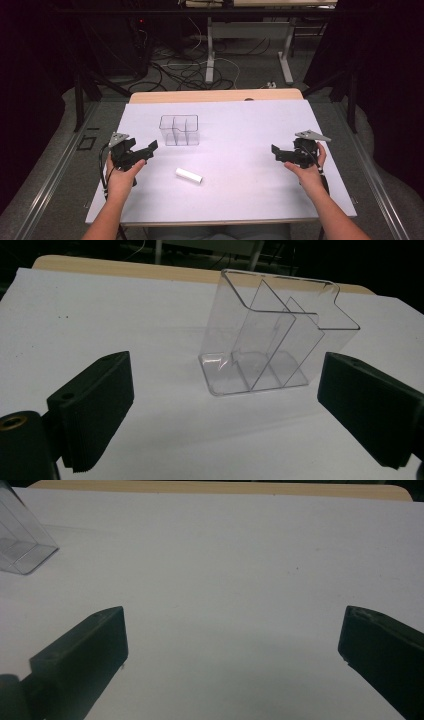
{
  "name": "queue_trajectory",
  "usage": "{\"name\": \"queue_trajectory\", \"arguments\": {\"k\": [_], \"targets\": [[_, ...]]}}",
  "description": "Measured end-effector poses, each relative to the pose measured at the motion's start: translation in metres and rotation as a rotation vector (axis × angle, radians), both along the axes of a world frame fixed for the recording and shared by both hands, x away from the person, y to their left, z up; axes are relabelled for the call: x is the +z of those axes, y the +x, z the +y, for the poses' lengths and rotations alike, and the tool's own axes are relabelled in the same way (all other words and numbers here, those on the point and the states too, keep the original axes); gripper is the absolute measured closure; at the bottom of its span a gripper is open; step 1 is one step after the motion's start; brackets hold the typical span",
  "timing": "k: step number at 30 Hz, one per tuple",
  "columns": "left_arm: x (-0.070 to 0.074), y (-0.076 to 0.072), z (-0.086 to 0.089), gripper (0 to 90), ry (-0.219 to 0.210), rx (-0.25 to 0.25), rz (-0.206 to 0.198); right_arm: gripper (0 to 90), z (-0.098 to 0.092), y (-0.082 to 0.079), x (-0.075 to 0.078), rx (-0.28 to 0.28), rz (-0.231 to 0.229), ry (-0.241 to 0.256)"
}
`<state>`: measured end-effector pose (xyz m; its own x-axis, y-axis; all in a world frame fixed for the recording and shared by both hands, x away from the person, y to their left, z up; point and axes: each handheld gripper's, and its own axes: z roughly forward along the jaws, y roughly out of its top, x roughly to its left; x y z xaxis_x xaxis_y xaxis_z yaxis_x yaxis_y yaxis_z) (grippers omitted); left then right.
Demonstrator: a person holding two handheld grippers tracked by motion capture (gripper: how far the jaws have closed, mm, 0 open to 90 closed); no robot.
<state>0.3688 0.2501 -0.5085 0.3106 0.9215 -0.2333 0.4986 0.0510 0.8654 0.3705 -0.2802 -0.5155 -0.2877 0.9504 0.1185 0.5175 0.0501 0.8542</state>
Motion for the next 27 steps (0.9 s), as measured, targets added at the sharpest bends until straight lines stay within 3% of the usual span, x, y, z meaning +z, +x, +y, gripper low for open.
{"name": "queue_trajectory", "arguments": {"k": [4,10,22,27], "targets": [[0.004,0.000,0.000,9.6,-0.002,0.006,-0.004,0.0,0.000,0.001,-0.002,0.008,0.011,0.014],[0.009,0.003,0.002,15.9,-0.040,0.032,-0.004,0.0,0.000,0.001,-0.001,0.004,0.000,0.008],[0.014,0.011,0.002,19.2,0.003,0.038,-0.002,0.0,-0.002,0.002,-0.003,-0.007,0.010,0.010],[0.028,0.019,0.002,33.9,0.043,0.056,0.007,0.0,-0.003,0.002,-0.004,-0.011,0.017,0.010]]}}
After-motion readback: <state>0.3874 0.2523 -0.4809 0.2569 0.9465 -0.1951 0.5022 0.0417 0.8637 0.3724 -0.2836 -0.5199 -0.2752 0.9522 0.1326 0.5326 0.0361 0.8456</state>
